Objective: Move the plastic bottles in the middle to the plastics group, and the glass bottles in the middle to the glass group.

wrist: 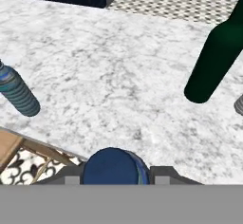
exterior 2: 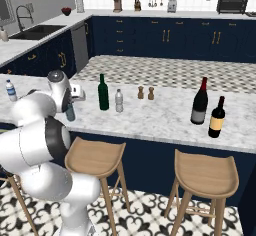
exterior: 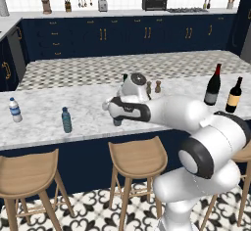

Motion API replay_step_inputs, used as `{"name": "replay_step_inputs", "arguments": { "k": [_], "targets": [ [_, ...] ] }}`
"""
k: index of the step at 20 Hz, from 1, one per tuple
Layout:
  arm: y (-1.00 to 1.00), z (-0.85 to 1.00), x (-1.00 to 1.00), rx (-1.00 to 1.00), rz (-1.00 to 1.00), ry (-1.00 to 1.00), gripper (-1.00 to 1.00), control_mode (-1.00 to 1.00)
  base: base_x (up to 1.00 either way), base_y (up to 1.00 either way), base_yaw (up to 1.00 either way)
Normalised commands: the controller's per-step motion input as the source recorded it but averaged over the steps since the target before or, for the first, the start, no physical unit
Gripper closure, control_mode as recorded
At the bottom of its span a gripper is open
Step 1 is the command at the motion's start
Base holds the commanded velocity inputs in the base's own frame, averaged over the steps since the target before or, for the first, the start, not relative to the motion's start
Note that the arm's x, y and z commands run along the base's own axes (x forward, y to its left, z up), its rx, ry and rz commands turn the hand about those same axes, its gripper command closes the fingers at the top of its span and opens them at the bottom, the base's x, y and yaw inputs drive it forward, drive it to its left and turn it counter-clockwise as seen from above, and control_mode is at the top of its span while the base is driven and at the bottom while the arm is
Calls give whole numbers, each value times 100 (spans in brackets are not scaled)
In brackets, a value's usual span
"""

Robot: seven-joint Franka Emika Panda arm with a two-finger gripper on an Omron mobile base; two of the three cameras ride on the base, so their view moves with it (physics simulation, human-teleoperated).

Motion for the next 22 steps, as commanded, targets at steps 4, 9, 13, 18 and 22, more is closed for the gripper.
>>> {"name": "replay_step_inputs", "arguments": {
  "k": [4, 9, 13, 18, 22],
  "targets": [
    [69, 19, -1, 0, 16, 0, 100, -100, 0, 0, 0],
    [59, 4, 15, 0, 15, -1, 100, -100, 0, 0, 0],
    [45, 0, 44, 0, 8, 0, 100, -100, 0, 0, 0],
    [38, -2, 45, 0, 2, 0, 100, -100, 0, 0, 0],
    [46, -10, 36, 0, 0, 0, 100, -100, 0, 0, 0]
  ]
}}
